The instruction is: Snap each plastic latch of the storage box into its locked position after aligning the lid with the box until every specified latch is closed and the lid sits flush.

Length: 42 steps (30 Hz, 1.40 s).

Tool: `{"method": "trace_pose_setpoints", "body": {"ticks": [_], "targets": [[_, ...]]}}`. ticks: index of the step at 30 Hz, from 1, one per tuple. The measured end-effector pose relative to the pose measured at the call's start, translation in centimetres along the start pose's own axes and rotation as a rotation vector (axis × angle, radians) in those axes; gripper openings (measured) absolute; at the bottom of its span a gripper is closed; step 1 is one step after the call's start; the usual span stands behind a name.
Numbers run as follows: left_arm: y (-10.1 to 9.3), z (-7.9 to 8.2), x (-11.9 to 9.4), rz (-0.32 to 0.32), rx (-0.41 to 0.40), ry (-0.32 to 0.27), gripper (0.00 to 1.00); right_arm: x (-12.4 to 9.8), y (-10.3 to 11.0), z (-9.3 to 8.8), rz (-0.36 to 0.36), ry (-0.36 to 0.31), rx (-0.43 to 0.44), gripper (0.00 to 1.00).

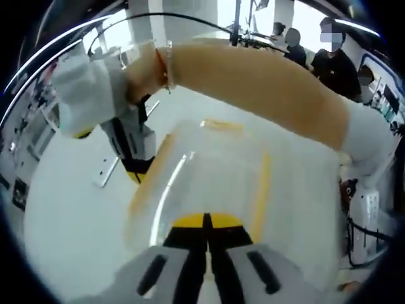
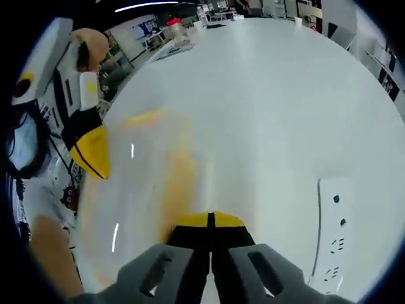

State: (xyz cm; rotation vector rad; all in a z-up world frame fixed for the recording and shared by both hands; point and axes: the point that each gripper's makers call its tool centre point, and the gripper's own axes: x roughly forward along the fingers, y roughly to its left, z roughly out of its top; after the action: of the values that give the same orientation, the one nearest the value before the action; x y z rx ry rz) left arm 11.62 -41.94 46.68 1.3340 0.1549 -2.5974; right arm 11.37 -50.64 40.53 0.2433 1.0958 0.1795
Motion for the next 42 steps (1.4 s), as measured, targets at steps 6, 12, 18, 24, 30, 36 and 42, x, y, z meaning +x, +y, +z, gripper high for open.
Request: {"method": "trace_pose_setpoints", "body": {"ticks": [6, 12, 18, 24, 30, 36, 42], "targets": [[0.0, 0.1, 0.0, -0.002, -0.005, -0.01, 0.0, 0.2, 0.6, 0.0, 0.009, 0.002, 0.013, 0.0], [0.0, 0.4, 1.0, 0.009, 0.009, -0.006, 0.0, -0.3, 0.2, -0.9, 0.018, -0.01, 0.062, 0.0], [-0.1, 0.3, 1.0, 0.0, -0.004, -0.035, 0.0, -0.7, -0.5, 0.1, -0.081, -0.119, -0.009, 0.0], [-0.2, 0.4, 0.7, 0.006, -0.01, -0.029, 0.0, -5.5, -1.8, 3.5, -0.398, -0.322, -0.041, 0.0], [0.0, -0.3, 0.2, 0.031, -0.042, -0.012, 0.0, -9.2, 0.4, 4.3, -0.489, -0.374, -0.015, 0.0], [0.3, -1.2, -0.8, 0.047, -0.083, -0.016, 0.0, -9.9, 3.0, 3.5, -0.565, -0.324, 0.043, 0.0], [0.2, -1.6, -1.2, 0.07, -0.107, -0.031, 0.0, -9.4, 6.0, 4.1, -0.556, -0.355, 0.026, 0.0]]}}
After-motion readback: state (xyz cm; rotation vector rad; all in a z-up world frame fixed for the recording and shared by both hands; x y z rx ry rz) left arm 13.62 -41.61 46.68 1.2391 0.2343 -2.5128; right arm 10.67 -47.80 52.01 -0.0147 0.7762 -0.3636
